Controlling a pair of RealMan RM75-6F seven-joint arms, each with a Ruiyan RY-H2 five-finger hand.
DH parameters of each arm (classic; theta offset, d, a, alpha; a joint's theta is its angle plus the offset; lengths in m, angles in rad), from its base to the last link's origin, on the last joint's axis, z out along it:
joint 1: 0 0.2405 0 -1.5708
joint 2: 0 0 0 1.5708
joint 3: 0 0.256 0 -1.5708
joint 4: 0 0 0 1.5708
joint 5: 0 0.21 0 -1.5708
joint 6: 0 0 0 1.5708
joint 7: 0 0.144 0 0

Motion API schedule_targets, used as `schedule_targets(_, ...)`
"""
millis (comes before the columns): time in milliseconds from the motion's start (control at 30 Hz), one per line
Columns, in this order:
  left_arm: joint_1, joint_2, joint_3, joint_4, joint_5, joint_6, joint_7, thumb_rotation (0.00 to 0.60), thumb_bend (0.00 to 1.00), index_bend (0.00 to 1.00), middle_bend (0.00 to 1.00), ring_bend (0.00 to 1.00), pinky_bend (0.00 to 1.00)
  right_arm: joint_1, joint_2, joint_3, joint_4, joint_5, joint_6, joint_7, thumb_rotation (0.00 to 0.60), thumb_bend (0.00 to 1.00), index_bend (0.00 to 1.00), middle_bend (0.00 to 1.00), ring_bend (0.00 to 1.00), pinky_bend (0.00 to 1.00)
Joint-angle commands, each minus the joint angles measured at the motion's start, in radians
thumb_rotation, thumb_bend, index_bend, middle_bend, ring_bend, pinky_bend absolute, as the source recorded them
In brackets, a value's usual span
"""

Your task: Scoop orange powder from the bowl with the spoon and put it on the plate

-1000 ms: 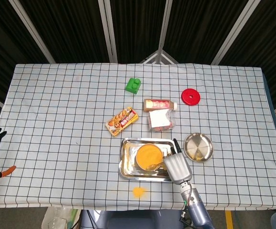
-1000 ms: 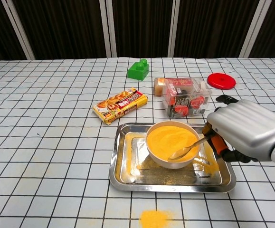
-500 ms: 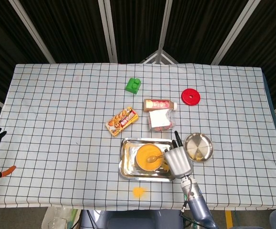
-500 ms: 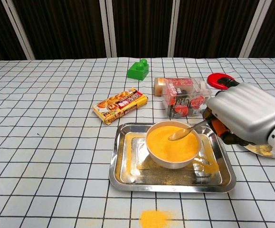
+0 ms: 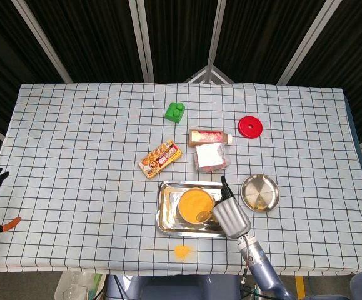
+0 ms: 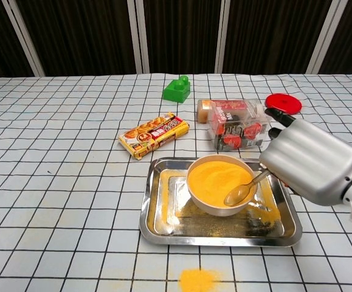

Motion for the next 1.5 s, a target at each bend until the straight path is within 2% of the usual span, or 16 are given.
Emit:
schedule_targets(33,0.0,0.0,0.0,0.001,0.0,0.0,0.0,0.6,0.01,0.0,0.0,0.0,0.0,0.001,0.0,0.002,0.014,-0.019,0.004,-0.022,0.6,0.86,0.74,0.66,0.31,0.0)
schedule_targets(500,0.0,-0.001,0.0,0.0,-0.001,-0.002,0.002,0.6,0.01,0.0,0.0,0.0,0.0,0.011,0.022,0.019,0.065,-0.1,0.017,-0.084,0.6,0.86,0.74,0.67,0.31,0.0)
schedule_targets(1000,0.0,-0.002,0.0,-0.001,-0.002,-0.001,0.003,0.6,0.01,0.0,0.0,0.0,0.0,0.01,0.034,0.039,0.146,-0.14,0.005,-0.099,0.6,0.86,0.75,0.67,0.31,0.0)
schedule_targets(1500,0.0,-0.002,0.0,-0.002,-0.004,-0.003,0.004,0.6,0.01,0.0,0.0,0.0,0.0,-0.004,-0.016,0.028,0.187,-0.189,-0.006,-0.077,0.6,0.87,0.75,0.67,0.31,0.0)
